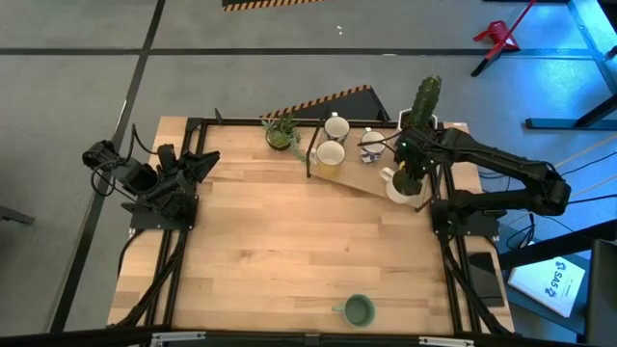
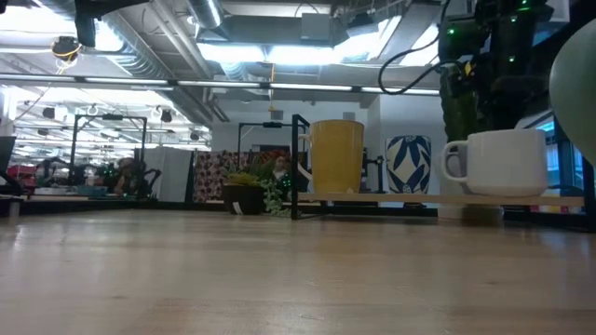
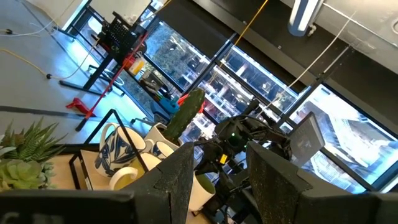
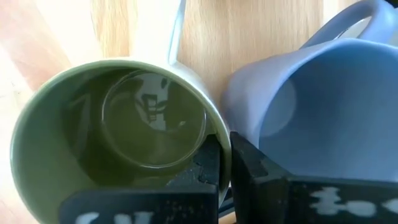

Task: Place coffee mugs
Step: Put the white mug on the shelf, then put the green mug on the shelf

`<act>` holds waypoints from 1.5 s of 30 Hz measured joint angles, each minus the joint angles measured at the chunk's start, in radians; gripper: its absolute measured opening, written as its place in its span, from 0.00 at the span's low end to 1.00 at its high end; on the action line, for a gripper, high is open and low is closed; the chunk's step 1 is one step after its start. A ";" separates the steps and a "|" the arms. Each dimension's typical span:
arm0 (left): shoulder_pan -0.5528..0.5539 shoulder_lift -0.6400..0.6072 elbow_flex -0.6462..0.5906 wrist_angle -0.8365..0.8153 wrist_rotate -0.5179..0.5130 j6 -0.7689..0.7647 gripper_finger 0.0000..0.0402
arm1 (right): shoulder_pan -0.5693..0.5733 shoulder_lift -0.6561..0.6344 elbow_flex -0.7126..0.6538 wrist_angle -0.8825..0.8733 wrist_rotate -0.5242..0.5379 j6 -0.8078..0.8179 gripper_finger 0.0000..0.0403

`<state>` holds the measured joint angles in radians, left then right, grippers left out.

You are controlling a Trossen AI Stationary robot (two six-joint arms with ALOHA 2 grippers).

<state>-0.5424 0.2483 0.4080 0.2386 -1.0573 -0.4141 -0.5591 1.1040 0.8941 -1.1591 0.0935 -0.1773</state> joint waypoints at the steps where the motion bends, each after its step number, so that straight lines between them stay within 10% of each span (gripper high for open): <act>1: 0.000 0.000 0.000 0.000 0.000 0.000 0.35 | 0.000 0.003 0.000 0.002 0.001 0.000 0.00; 35: 0.000 0.000 0.000 0.001 0.002 0.001 0.35 | 0.016 -0.037 0.170 -0.104 -0.096 0.014 0.24; 45: 0.000 0.000 0.000 0.001 0.004 0.000 0.35 | 0.548 -0.032 0.221 0.098 -0.246 0.336 0.24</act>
<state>-0.5426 0.2482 0.4080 0.2394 -1.0533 -0.4144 -0.0108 1.0719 1.1156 -1.0616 -0.1527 0.1591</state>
